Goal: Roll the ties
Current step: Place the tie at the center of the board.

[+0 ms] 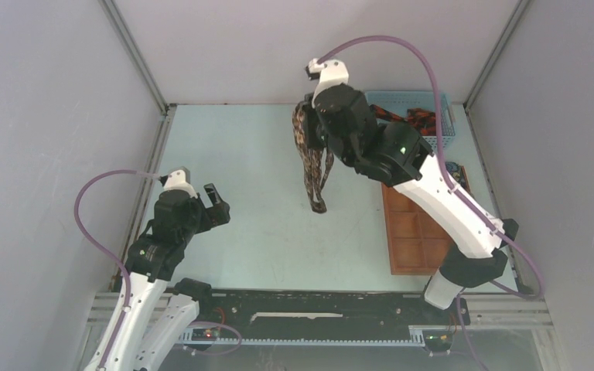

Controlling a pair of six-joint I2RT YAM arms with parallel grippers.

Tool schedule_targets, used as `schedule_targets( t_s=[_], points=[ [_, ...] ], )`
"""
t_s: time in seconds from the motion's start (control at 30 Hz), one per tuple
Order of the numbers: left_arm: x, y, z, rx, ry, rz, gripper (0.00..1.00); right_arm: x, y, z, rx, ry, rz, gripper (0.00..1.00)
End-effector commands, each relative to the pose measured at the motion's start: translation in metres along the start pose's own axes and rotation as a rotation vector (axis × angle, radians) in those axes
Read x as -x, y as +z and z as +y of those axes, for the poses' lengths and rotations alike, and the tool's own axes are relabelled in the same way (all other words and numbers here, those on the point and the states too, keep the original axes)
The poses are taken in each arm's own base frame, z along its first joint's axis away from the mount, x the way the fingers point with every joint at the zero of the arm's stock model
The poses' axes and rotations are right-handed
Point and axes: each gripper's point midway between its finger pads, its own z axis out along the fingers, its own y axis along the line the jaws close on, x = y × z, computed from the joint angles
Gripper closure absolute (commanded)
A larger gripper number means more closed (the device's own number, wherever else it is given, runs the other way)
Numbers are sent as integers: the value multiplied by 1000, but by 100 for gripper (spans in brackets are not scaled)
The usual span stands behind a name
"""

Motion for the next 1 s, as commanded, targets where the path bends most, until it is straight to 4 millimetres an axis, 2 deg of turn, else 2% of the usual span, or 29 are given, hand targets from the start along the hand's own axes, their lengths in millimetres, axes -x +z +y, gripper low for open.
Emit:
schedule_targets(
  t_s=[0.0, 0.2, 0.27, 0.33, 0.43, 0.53, 0.73, 0.83, 0.9, 0.97],
  points=[
    [6, -2, -6, -30, -6, -24, 1, -20, -52, -22, -89, 60, 72, 100],
    [7, -3, -7, -36, -8, -31, 3, -45, -94, -19, -68, 96, 151, 100],
    [7, -3, -7, -36, -8, -32, 4, -55, -98, -21, -73, 112, 194, 100],
    [6, -2, -8, -41, -7, -26, 5, -69, -89, -25, -103, 109, 242, 100],
    [4, 0, -8, -42, -5, -13, 6, -104, -54, -32, -130, 117, 365, 100],
    [2, 1, -9, -44, -4, -1, 7, -143, 2, -40, -134, 145, 484, 100],
    [-4, 9, -9, -33, 1, 40, 8, -223, 112, -90, -205, 195, 754, 100],
    [-12, 17, -9, -15, 8, 96, 9, -252, 151, -113, -207, 235, 859, 100],
    [-18, 21, -11, -6, 21, 135, 11, -265, 167, -123, -206, 252, 902, 100],
    [-24, 24, -13, 9, 44, 169, 12, -267, 179, -130, -193, 267, 907, 98]
  ],
)
